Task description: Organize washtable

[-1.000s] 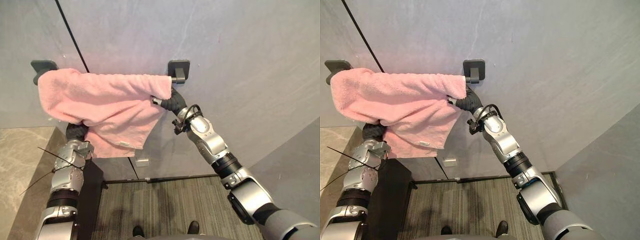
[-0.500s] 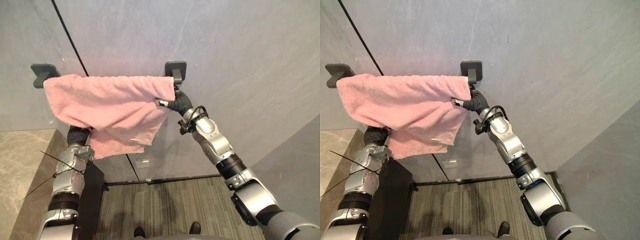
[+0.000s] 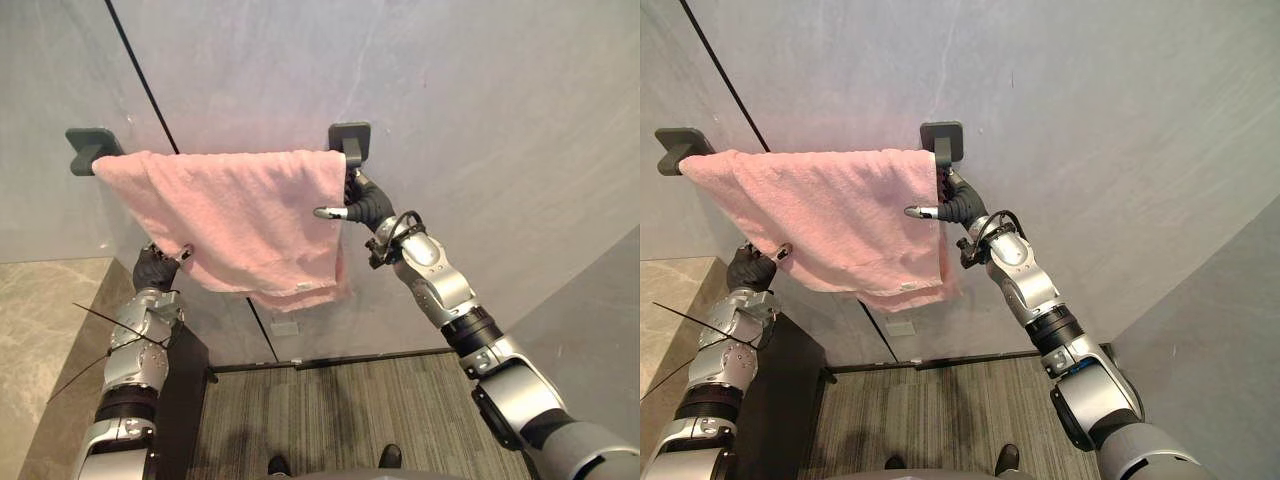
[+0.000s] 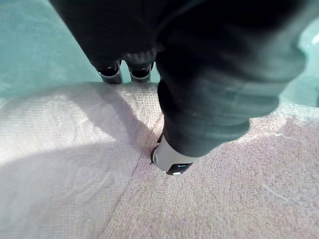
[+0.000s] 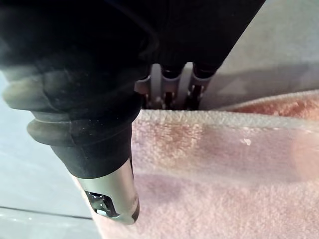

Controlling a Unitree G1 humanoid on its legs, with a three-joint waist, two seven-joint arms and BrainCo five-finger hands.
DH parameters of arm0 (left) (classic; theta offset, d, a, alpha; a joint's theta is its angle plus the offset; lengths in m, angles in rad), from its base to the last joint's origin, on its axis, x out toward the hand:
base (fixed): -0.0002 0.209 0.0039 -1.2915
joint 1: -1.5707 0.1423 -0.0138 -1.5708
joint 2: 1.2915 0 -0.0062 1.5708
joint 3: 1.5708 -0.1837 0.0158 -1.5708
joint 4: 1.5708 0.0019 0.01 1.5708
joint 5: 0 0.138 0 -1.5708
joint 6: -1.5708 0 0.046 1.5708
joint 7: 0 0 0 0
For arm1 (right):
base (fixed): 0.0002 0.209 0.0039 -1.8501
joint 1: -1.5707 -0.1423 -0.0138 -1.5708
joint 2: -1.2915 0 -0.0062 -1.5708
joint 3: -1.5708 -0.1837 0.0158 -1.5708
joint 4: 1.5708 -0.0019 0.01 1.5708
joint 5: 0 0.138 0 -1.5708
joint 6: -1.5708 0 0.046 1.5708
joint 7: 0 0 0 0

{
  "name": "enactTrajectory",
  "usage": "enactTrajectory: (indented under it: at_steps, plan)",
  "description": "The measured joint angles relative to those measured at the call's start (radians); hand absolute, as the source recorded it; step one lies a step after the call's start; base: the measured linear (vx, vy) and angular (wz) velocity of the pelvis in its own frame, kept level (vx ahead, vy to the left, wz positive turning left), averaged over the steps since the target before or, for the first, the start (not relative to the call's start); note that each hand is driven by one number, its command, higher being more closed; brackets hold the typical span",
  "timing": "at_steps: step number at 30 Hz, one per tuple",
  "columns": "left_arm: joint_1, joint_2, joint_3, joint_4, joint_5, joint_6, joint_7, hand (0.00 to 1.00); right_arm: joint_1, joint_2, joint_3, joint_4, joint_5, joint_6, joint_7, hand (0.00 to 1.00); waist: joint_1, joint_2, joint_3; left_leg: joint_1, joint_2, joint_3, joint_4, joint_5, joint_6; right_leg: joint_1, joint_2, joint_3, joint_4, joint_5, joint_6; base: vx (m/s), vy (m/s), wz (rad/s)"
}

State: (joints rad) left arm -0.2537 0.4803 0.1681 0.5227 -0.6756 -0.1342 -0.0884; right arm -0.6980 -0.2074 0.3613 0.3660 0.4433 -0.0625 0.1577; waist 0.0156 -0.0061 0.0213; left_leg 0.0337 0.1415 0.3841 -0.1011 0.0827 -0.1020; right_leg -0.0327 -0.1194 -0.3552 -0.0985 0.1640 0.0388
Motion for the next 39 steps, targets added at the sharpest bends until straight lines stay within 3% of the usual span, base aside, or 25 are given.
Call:
enactTrajectory:
  at_steps: [6,9,12,15,17,19,22,26,28,31,35,39]
  plan:
    - [0.0,0.011,0.076,0.015,-0.01,0.0,0.012,0.0,0.073,-0.046,-0.021,-0.033,0.0,0.002,0.002,0.0,0.0,0.0,0.0,0.0,0.001,0.001,0.0,0.0,0.0,-0.001,0.001,0.001,0.0,0.0,0.0,0.0,0.0,-0.01]
    - [-0.004,0.047,0.165,0.024,-0.008,0.002,0.056,0.0,0.12,-0.055,-0.122,-0.046,0.0,0.004,-0.003,0.0,0.0,0.001,-0.001,0.0,0.0,0.003,0.0,0.0,0.0,-0.003,0.001,0.004,0.0,0.0,0.0,0.0,0.0,-0.02]
    - [-0.004,0.054,0.324,-0.042,0.003,0.001,0.132,0.0,0.195,-0.079,-0.298,-0.127,-0.005,0.006,-0.035,0.0,0.004,0.001,-0.001,0.0,0.0,0.003,0.002,0.0,0.0,-0.003,0.001,0.004,0.0,0.0,0.0,0.0,0.0,0.0]
    - [-0.001,0.05,0.529,-0.192,0.066,-0.016,0.25,0.0,0.257,-0.079,-0.48,-0.191,-0.014,0.002,-0.117,0.0,0.003,0.002,-0.002,0.005,-0.002,0.006,0.0,0.0,0.0,0.001,0.001,0.0,0.0,0.0,0.0,0.0,0.0,0.0]
    - [0.0,0.05,0.643,-0.312,0.218,-0.037,0.379,0.0,0.298,-0.083,-0.572,-0.23,-0.019,0.0,-0.196,0.0,0.0,0.012,-0.014,0.015,-0.004,0.007,-0.001,-0.001,0.0,0.01,0.0,-0.003,0.0,-0.002,-0.001,0.0,0.0,0.0]
    - [0.013,0.049,0.689,-0.4,0.297,-0.039,0.445,0.0,0.315,-0.09,-0.605,-0.267,-0.023,-0.006,-0.234,0.0,-0.003,0.026,-0.032,0.016,-0.004,0.007,-0.001,-0.001,0.0,0.011,-0.001,-0.006,0.0,-0.004,-0.002,0.0,0.0,0.0]
    - [0.046,0.028,0.69,-0.533,0.394,-0.051,0.489,0.0,0.315,-0.1,-0.623,-0.325,-0.024,-0.027,-0.272,0.0,-0.002,0.054,-0.058,0.017,-0.003,0.003,-0.001,-0.001,0.0,0.014,-0.003,-0.01,-0.001,-0.009,0.001,0.0,-0.001,0.03]
    - [0.072,-0.009,0.545,-0.702,0.41,-0.079,0.451,0.0,0.313,-0.103,-0.602,-0.426,-0.023,-0.05,-0.286,0.0,0.001,0.074,-0.075,0.039,0.001,-0.004,-0.001,-0.004,-0.007,0.046,-0.002,-0.032,-0.005,-0.029,0.004,-0.02,-0.004,0.14]
    - [0.104,-0.011,0.433,-0.798,0.399,-0.096,0.384,0.0,0.313,-0.088,-0.552,-0.501,-0.023,-0.065,-0.278,0.0,0.0,0.07,-0.078,0.039,0.002,-0.006,-0.001,-0.004,-0.007,0.047,-0.002,-0.034,-0.005,-0.029,0.005,-0.04,0.001,-0.01]
    - [0.128,-0.064,0.257,-0.893,0.338,-0.118,0.263,0.0,0.312,-0.046,-0.447,-0.584,-0.022,-0.091,-0.21,0.0,-0.005,0.057,-0.083,0.036,0.003,-0.005,-0.001,-0.004,-0.007,0.046,-0.003,-0.046,-0.005,-0.029,0.005,-0.01,-0.001,-0.03]
    - [0.178,-0.108,0.094,-0.896,0.258,-0.116,0.13,0.0,0.28,-0.012,-0.276,-0.593,-0.005,-0.1,-0.101,0.0,-0.008,0.044,-0.084,0.038,0.009,-0.005,-0.001,-0.001,-0.011,0.047,-0.001,-0.055,-0.004,-0.027,0.008,0.02,-0.012,-0.02]
    - [0.238,-0.159,0.026,-0.894,0.127,-0.116,0.036,0.0,0.212,-0.005,-0.149,-0.566,0.044,-0.107,-0.013,0.0,-0.001,0.043,-0.083,0.04,0.011,-0.007,-0.001,0.004,-0.007,0.049,0.002,-0.057,-0.003,-0.022,0.011,0.06,-0.008,0.01]
